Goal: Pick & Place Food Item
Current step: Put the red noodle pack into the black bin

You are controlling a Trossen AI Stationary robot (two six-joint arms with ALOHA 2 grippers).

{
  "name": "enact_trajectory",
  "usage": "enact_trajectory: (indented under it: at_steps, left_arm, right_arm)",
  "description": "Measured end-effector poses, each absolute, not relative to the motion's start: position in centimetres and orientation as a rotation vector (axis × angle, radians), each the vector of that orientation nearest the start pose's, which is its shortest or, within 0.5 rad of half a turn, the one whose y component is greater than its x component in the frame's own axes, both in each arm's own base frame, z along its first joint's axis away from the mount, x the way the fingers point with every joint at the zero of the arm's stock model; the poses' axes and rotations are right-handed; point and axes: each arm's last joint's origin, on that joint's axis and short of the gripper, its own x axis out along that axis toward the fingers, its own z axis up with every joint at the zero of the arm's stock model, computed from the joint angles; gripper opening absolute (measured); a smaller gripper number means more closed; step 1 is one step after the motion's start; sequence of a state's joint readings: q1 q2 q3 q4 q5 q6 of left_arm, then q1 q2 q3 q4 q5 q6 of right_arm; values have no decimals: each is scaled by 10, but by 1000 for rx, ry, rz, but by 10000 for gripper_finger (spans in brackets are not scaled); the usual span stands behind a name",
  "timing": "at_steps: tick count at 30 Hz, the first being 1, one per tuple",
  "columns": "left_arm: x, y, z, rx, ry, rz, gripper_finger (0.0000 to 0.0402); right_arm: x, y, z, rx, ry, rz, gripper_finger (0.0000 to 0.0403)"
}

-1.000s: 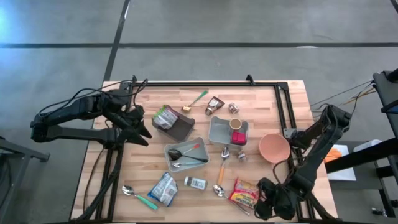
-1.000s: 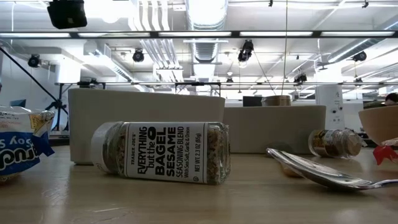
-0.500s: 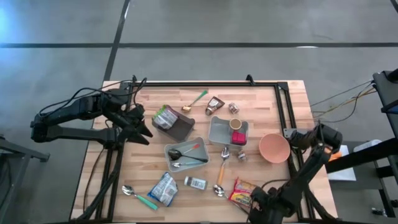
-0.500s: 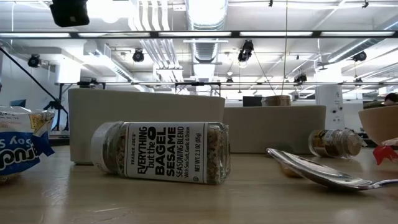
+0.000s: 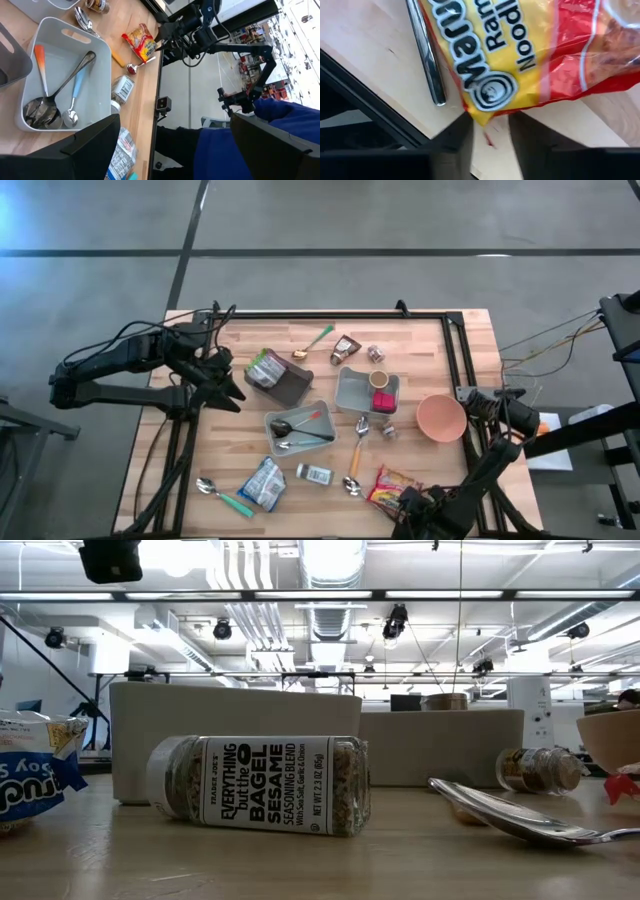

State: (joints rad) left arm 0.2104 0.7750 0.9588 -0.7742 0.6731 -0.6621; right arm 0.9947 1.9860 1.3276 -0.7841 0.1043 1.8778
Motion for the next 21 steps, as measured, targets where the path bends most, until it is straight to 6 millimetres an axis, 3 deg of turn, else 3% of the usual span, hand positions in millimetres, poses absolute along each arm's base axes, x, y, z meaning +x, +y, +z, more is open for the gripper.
enact_trajectory:
  at_steps: [4,11,21]
  left_arm:
    - [137,11,342,-888,676,-258,380]
    - [137,11,342,-888,676,-260,380]
    - [137,10,342,-879,678,-281,380]
  right_arm:
    - [204,308,143,750,1336,-616,29]
    - [200,300,150,756,1283,-710,8]
    - [193,280,223,634,1163,-686,8]
